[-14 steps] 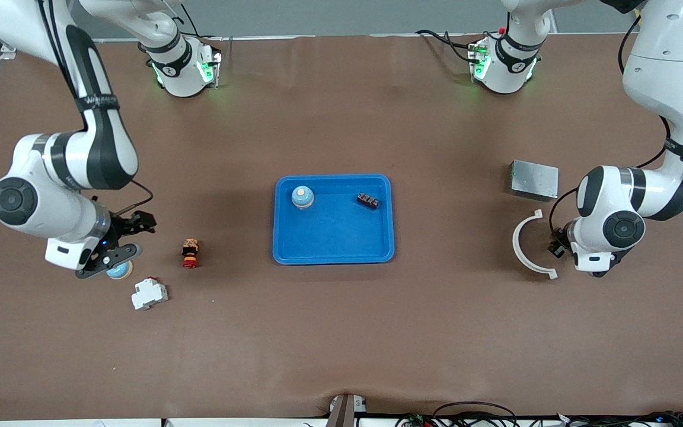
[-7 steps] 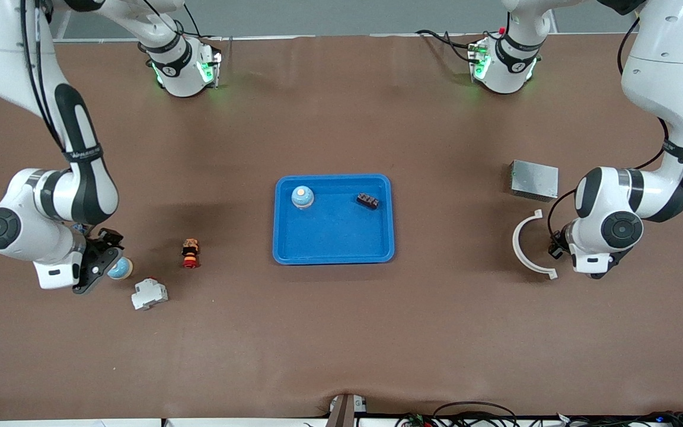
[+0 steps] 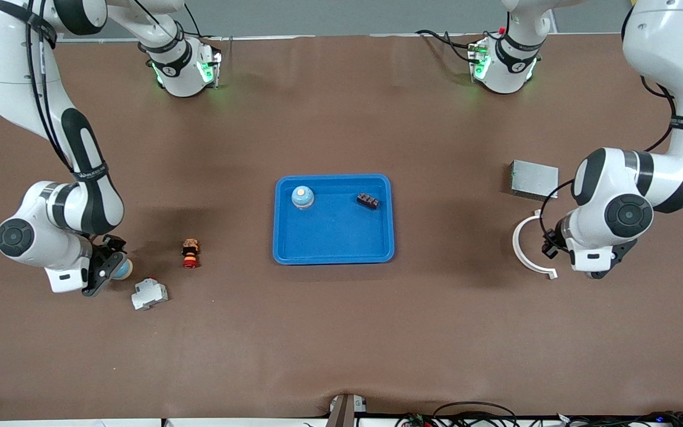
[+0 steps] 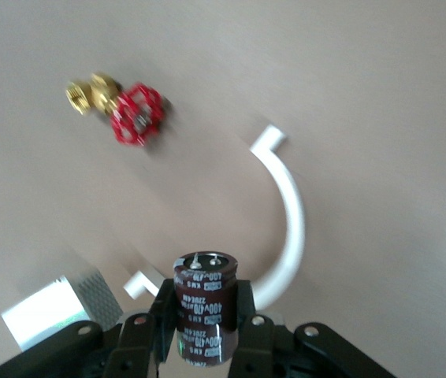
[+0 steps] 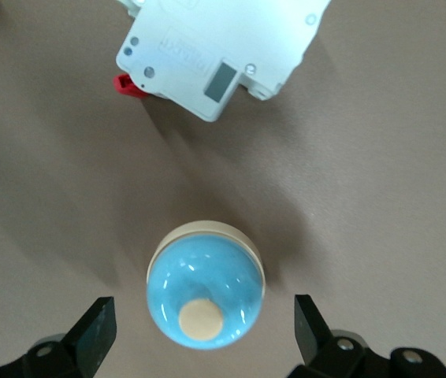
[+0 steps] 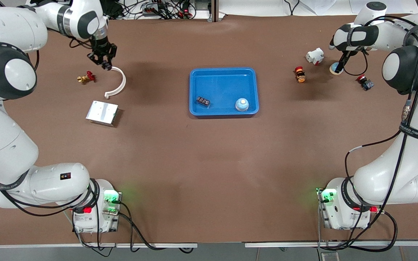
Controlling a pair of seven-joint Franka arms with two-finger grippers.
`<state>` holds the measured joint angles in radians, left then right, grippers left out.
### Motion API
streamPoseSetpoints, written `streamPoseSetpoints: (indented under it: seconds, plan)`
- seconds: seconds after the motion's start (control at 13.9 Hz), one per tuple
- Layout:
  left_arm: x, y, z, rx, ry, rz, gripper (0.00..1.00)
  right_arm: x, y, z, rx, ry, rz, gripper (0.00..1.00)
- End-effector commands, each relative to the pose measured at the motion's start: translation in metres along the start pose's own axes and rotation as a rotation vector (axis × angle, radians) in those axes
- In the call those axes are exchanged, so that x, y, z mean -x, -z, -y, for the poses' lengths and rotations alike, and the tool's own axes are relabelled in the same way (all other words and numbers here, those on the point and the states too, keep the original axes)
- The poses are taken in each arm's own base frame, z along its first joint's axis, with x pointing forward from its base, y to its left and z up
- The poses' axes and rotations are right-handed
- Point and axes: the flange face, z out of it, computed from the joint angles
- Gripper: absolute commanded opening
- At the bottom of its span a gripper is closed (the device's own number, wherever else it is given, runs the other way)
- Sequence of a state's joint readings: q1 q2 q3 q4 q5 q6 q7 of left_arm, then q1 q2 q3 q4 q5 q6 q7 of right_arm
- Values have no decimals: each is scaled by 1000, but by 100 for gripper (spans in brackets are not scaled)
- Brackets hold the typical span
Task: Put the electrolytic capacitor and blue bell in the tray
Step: 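Carry the second capacitor and second bell over the blue tray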
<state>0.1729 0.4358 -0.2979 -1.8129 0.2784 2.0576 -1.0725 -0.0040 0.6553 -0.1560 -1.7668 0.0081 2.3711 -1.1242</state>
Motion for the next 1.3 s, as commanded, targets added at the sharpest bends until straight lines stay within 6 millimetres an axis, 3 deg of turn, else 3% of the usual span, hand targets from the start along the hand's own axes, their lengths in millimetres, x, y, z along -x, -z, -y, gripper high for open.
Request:
streamPoseSetpoints:
  seconds: [0.0,0.36,0.43,0.58,0.65,0.72,0.94,1.08,1.22]
  plan:
    - [30,25,-30,49,83,36,0,-4,-11,-2,-17,-5,-20,100]
    - [105,55,-96,113,241,55,0,-6,-26,-2,-7,-18,-35,100]
    - [121,56,-111,121,272,67,0,-7,-26,-2,-7,-18,-36,95]
    - [152,54,-139,128,347,105,0,-8,-26,0,-10,-15,-33,48]
    - [170,47,-151,120,385,120,0,-10,-24,0,-12,-14,-33,31]
    - [187,43,-161,115,411,125,0,-13,-20,1,-9,-11,-35,20]
    - [231,35,-176,100,462,135,0,-25,-11,13,-64,-7,-12,7]
    - [258,20,-187,83,490,144,0,-44,27,31,-111,-103,11,7]
    - [280,10,-199,103,527,149,0,-83,80,74,-166,-239,71,7]
